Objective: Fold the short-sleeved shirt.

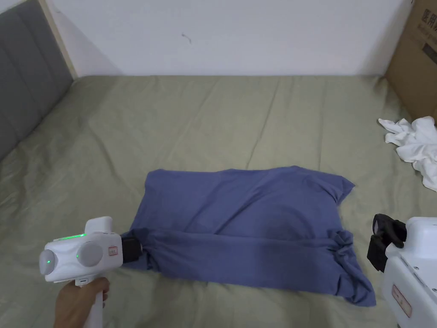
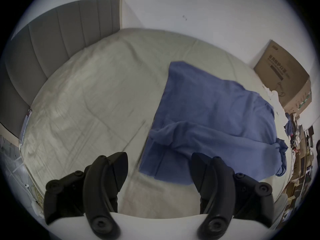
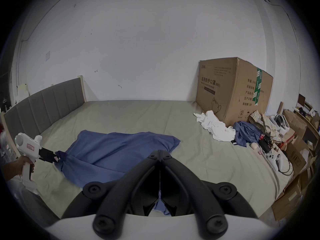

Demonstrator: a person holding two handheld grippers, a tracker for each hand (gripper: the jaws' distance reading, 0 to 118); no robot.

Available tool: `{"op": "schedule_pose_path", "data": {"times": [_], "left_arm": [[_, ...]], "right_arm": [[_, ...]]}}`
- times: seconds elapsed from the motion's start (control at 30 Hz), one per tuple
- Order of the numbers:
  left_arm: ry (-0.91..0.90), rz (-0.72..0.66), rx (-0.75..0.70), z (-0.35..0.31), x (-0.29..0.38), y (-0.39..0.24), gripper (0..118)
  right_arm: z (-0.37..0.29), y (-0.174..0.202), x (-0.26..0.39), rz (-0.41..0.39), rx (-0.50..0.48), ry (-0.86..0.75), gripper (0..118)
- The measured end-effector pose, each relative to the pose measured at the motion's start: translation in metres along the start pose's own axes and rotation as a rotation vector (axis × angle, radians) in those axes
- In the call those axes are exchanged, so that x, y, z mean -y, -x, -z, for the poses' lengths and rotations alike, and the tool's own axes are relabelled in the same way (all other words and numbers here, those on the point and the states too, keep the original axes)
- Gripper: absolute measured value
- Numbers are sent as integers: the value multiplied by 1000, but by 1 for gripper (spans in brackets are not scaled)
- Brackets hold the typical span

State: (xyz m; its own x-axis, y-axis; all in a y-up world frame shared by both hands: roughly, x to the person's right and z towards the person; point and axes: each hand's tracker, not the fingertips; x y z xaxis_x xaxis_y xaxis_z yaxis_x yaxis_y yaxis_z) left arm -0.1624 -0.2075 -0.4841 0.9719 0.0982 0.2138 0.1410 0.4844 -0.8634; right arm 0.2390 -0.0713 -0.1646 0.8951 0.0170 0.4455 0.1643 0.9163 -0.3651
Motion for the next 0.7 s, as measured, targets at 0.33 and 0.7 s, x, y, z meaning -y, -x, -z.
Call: {"op": "schedule_pose_path", "data": {"times": [0.33, 0.7], "left_arm": [[56, 168, -93, 25, 11, -20, 54], [-59, 210, 10, -22, -2, -19, 10]], "right_arm": [[34, -10, 17, 38, 35, 111, 3], [108, -27, 102, 103, 36, 517, 101]]}}
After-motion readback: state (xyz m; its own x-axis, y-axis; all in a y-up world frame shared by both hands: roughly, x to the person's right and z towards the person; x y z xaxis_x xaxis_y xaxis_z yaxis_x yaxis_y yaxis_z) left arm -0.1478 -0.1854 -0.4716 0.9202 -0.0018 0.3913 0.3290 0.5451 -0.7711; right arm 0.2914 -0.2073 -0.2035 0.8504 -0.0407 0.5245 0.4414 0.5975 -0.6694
